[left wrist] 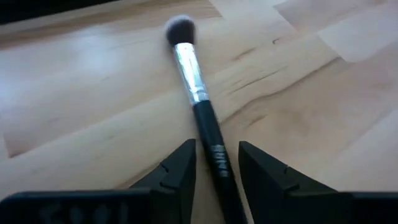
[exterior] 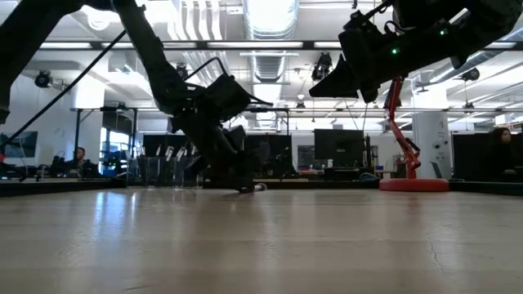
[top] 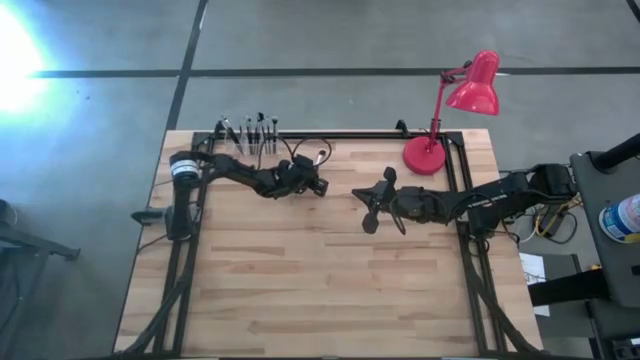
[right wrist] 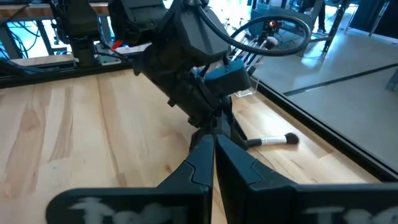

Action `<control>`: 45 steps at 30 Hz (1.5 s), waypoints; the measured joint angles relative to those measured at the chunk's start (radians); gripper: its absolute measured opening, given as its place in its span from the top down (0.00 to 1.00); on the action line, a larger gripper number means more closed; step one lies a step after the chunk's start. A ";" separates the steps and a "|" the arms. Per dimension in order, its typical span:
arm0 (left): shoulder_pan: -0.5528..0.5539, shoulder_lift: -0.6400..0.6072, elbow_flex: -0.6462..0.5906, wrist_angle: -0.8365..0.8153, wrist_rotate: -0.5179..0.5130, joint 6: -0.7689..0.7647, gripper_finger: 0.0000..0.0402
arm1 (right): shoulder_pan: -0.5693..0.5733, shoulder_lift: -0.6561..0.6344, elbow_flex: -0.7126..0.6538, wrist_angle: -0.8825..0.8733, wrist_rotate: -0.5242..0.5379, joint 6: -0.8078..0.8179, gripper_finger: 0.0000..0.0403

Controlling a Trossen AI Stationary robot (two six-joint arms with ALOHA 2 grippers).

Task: Pick & Place Makeup Brushes
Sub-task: Put the powder brush into the transparent organizer

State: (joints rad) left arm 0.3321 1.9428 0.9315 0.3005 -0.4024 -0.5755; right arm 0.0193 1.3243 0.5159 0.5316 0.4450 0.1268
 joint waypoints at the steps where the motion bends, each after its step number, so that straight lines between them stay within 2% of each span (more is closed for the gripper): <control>1: 0.000 0.006 0.002 0.005 -0.002 0.006 0.71 | 0.000 0.000 0.000 0.000 0.000 0.000 0.97; 7: 0.000 0.010 0.002 -0.017 0.002 0.119 0.72 | 0.000 0.000 0.000 -0.002 0.000 0.000 0.97; 10: -0.001 -0.003 0.005 -0.097 0.019 0.162 0.78 | 0.000 0.000 0.000 -0.002 0.000 -0.003 0.97; 14: -0.018 -0.007 -0.016 -0.170 0.015 0.202 0.92 | 0.000 0.000 -0.007 -0.003 0.000 -0.007 0.97; 18: -0.044 -0.019 -0.078 -0.144 0.004 0.222 0.93 | 0.000 0.000 -0.021 -0.003 0.000 -0.023 0.97; 21: -0.065 -0.055 -0.163 -0.037 0.004 0.226 0.93 | 0.000 0.000 -0.041 0.001 0.000 -0.029 0.97; 25: -0.100 -0.139 -0.316 0.226 0.065 0.213 0.93 | 0.000 0.002 -0.069 0.041 -0.002 -0.030 0.97; 28: -0.141 -0.197 -0.438 0.438 0.123 0.203 0.93 | -0.001 0.018 -0.093 0.120 -0.049 -0.034 0.97; 32: -0.204 -0.267 -0.525 0.713 0.123 0.214 0.93 | 0.000 0.045 -0.099 0.214 -0.112 -0.028 0.96; 36: -0.253 -0.305 -0.549 0.791 0.115 0.247 0.93 | -0.001 0.090 -0.092 0.280 -0.140 -0.005 0.91; 41: -0.300 -0.327 -0.540 0.875 0.123 0.290 0.93 | 0.000 0.176 -0.051 0.367 -0.140 0.030 0.77; 45: -0.328 -0.328 -0.526 0.946 0.159 0.314 0.93 | 0.000 0.258 -0.017 0.508 -0.140 0.052 0.67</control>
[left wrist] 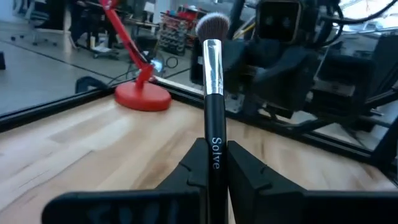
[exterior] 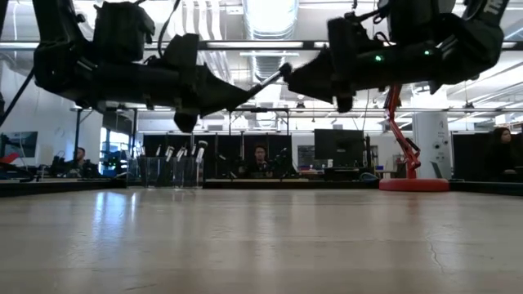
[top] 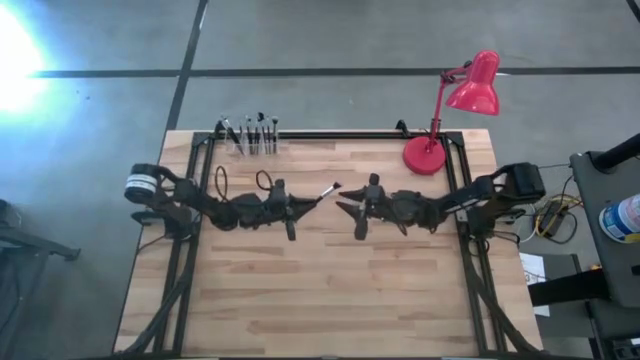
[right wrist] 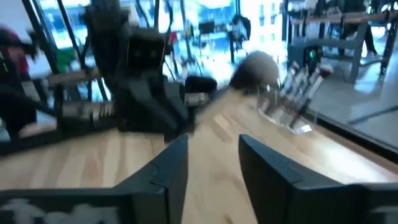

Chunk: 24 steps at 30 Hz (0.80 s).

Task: Pick & Place Makeup Brushes
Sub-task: Put the powder brush into the transparent organizer

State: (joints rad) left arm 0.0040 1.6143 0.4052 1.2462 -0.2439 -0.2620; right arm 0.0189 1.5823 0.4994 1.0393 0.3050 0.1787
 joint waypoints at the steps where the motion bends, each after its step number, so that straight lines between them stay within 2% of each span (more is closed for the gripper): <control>1: -0.007 0.000 0.001 0.002 0.000 0.002 0.93 | 0.000 0.019 0.011 0.029 0.000 0.002 0.64; 7: -0.036 0.001 0.025 0.011 0.009 0.032 0.93 | 0.000 0.083 0.076 0.081 0.000 0.005 0.57; 14: -0.047 0.001 0.030 -0.001 0.025 0.034 0.93 | 0.000 0.103 0.122 0.106 0.000 -0.003 0.59; 17: -0.047 0.000 0.030 -0.016 0.043 0.034 0.93 | 0.001 0.096 0.124 0.106 0.000 -0.011 0.65; 20: -0.047 0.000 0.030 -0.031 0.073 0.034 0.93 | 0.003 0.088 0.124 0.105 -0.002 -0.037 0.76; 24: -0.046 0.000 0.030 -0.051 0.081 0.025 0.84 | 0.005 0.086 0.125 0.099 -0.051 -0.056 0.93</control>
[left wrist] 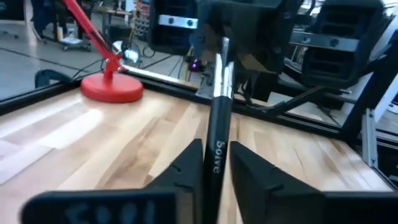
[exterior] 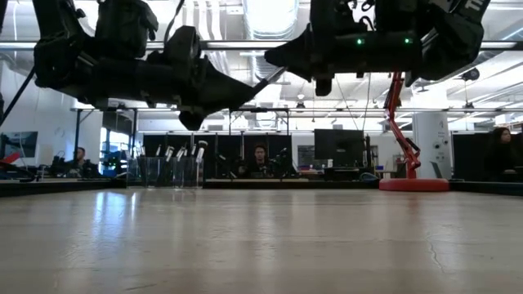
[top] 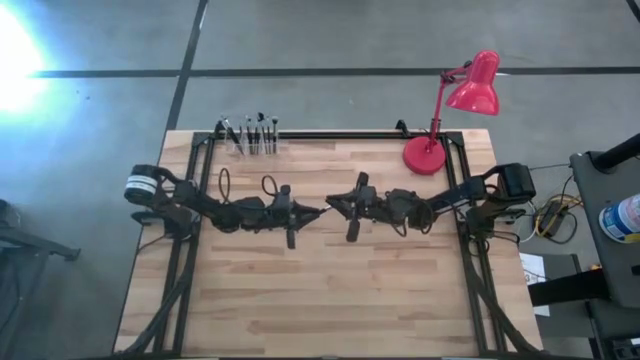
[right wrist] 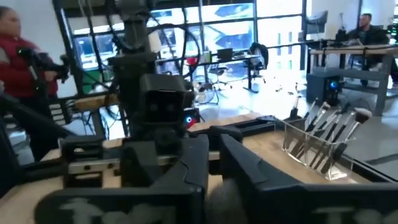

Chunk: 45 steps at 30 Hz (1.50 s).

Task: Pick & Place Makeup Brushes
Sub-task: Put the powder brush into the transparent organizer

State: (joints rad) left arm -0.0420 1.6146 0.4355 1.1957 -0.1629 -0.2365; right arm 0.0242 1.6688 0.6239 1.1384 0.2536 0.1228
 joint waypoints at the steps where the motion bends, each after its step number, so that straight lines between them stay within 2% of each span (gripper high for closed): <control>1: 0.002 0.000 0.001 -0.011 0.001 -0.002 0.81 | 0.000 0.000 0.000 -0.003 -0.005 -0.008 0.94; 6: 0.002 -0.016 0.050 -0.181 0.009 -0.007 0.73 | -0.001 -0.019 0.016 -0.107 -0.025 -0.022 0.96; 13: 0.002 -0.019 0.153 -0.324 0.102 0.066 0.71 | 0.005 -0.050 0.127 -0.398 -0.098 -0.054 0.98; 17: 0.002 -0.019 0.193 -0.367 0.109 0.083 0.71 | 0.013 -0.051 0.184 -0.496 -0.107 -0.070 0.98; 29: 0.010 -0.019 0.211 -0.325 0.073 0.110 0.71 | 0.034 -0.049 0.204 -0.472 -0.105 -0.071 0.98; 34: 0.012 -0.019 0.212 -0.277 0.102 0.140 0.71 | 0.037 -0.048 0.204 -0.454 -0.106 -0.071 0.98; 37: 0.015 -0.019 0.212 -0.279 0.096 0.142 0.76 | 0.037 -0.048 0.204 -0.453 -0.106 -0.071 0.98; 41: 0.022 -0.019 0.212 -0.279 0.091 0.150 0.91 | 0.037 -0.048 0.204 -0.452 -0.102 -0.065 0.98; 45: 0.037 -0.019 0.212 -0.283 0.090 0.153 0.91 | 0.036 -0.055 0.203 -0.470 -0.097 -0.078 0.95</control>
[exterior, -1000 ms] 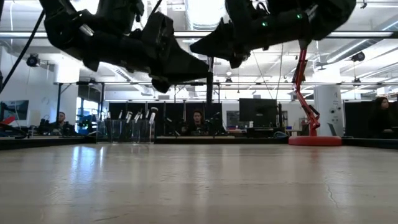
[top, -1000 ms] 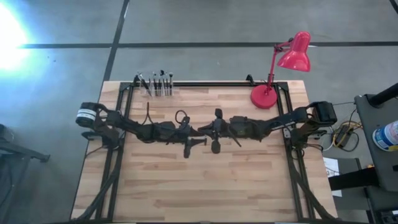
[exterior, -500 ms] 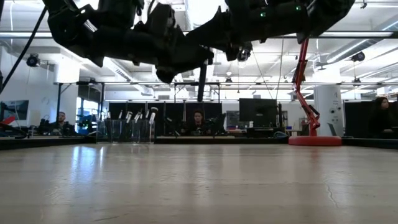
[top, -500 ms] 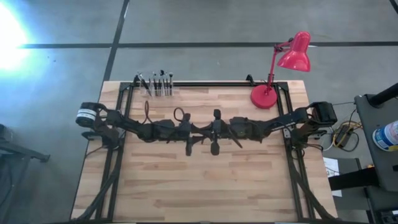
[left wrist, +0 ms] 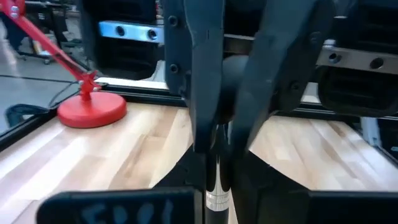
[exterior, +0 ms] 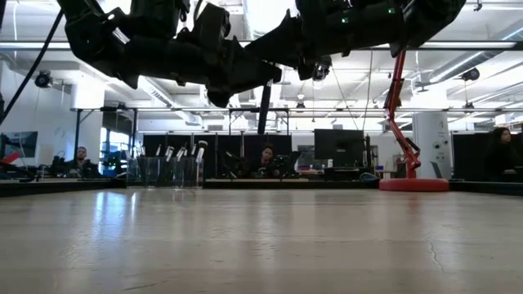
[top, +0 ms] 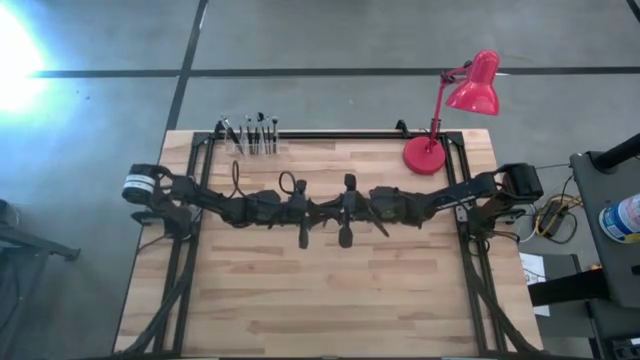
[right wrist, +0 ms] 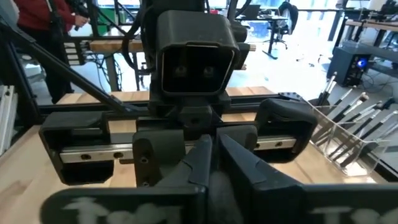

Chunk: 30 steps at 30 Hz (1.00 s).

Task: Pick & Place Makeup Brushes
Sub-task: Put the powder brush into the transparent organizer

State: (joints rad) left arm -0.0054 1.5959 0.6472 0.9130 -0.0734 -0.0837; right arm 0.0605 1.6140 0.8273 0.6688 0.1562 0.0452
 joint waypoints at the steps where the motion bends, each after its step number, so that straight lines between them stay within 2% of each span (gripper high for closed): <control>1: 0.004 0.000 0.000 -0.001 -0.011 0.001 0.91 | -0.001 -0.005 0.000 -0.007 0.003 0.000 0.93; 9: 0.114 -0.015 -0.011 -0.023 -0.063 -0.023 0.91 | -0.013 -0.134 -0.012 -0.089 -0.005 -0.046 0.70; 12: 0.180 -0.022 -0.012 -0.046 -0.055 -0.031 0.91 | -0.029 -0.203 -0.025 -0.179 0.000 -0.083 0.67; 16: 0.281 -0.044 -0.013 -0.068 -0.056 -0.045 0.91 | -0.060 -0.274 -0.070 -0.240 -0.001 -0.090 0.73; 23: 0.483 -0.116 -0.014 -0.176 -0.059 -0.057 0.91 | -0.140 -0.336 -0.234 -0.167 0.001 -0.101 0.95; 30: 0.715 -0.190 -0.013 -0.217 -0.066 -0.100 0.91 | -0.268 -0.353 -0.302 -0.100 0.000 -0.105 0.98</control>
State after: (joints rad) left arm 0.7095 1.4059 0.6337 0.6961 -0.1397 -0.1841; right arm -0.2074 1.2614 0.5251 0.5687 0.1561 -0.0601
